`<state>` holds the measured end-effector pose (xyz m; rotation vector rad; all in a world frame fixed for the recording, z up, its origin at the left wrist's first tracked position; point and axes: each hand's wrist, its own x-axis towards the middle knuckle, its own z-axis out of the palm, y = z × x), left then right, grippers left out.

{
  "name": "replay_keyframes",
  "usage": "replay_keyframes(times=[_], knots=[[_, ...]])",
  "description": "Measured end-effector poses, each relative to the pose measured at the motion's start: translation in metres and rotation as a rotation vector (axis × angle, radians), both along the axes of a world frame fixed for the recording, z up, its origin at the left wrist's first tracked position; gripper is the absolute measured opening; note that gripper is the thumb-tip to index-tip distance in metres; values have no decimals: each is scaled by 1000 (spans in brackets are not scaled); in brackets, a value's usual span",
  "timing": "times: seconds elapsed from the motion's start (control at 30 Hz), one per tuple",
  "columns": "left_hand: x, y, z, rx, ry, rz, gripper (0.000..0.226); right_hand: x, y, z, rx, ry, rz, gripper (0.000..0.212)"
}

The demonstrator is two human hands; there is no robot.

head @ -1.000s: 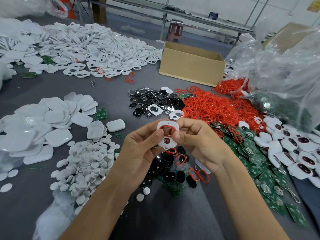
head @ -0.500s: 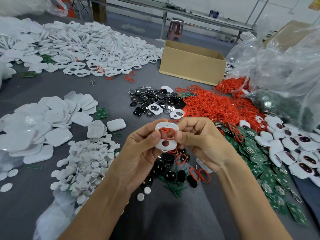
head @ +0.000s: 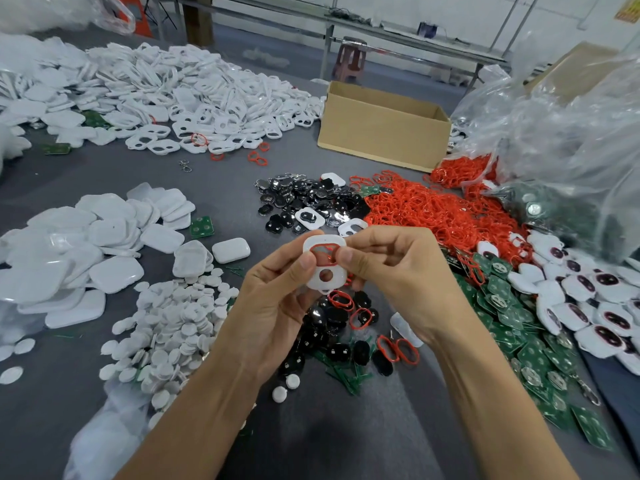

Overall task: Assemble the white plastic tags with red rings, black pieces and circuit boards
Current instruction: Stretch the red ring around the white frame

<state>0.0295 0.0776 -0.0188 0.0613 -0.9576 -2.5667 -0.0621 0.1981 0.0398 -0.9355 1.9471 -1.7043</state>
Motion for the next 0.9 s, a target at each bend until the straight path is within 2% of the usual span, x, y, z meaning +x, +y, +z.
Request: replay_keyframes(times=[0.1, 0.27, 0.47, 0.57, 0.73, 0.8, 0.9], knots=[[-3, 3, 0, -22, -73, 85, 27, -1, -4, -5, 61, 59, -53, 6], [-5, 7, -3, -228, -201, 283, 26, -7, -7, -18, 151, 72, -78, 11], [-5, 8, -3, -387, -238, 400, 27, -7, -7, -20, 114, 154, -76, 4], [-5, 9, -2, -393, -222, 417, 28, -5, -8, -18, 126, 221, -90, 5], [-6, 10, -4, -406, -253, 444, 28, 0, -11, -16, 38, 186, -126, 3], [-6, 12, -5, -409, -249, 439, 30, 3, -13, -19, 5, 295, -218, 6], [-7, 17, -3, -291, -138, 253, 31, 9, -17, -23, -5, 490, -318, 9]])
